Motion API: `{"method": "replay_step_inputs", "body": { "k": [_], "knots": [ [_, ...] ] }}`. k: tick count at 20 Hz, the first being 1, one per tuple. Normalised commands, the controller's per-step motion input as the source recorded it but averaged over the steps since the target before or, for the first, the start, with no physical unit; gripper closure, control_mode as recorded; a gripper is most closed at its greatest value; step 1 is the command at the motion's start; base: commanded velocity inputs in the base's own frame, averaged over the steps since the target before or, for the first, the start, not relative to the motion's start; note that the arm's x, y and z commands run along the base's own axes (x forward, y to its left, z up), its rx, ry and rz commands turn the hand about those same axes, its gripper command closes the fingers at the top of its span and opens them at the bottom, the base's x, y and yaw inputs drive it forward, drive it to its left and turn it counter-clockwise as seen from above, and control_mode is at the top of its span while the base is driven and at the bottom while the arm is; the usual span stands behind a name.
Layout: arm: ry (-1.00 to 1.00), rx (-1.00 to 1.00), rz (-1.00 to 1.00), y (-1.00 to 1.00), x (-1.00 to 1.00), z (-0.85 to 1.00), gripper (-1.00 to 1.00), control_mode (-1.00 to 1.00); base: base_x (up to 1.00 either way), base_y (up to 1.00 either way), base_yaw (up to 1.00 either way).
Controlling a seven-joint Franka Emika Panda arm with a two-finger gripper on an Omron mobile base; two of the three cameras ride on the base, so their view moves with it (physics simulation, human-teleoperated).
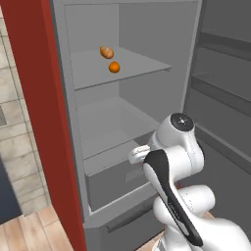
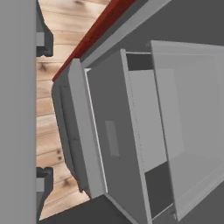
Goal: Pick up the pear and tangerine from the fridge and place one fruit on each plate on the dining counter.
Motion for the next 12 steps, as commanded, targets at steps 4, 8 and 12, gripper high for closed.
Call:
{"method": "replay_step_inputs", "body": {
  "k": [4, 8, 12],
  "knots": [
    [0.00, 0.00, 0.00, 0.00, 0.00, 0.00, -1.00, 1.00, 0.58, -0.01, 0.15],
    [0.00, 0.00, 0.00, 0.00, 0.00, 0.00, -1.00, 1.00, 0.40, -0.02, 0.06],
    [0.00, 0.00, 0.00, 0.00, 0.00, 0.00, -1.00, 1.00, 0.03, 0.00, 0.00]
  ]
}}
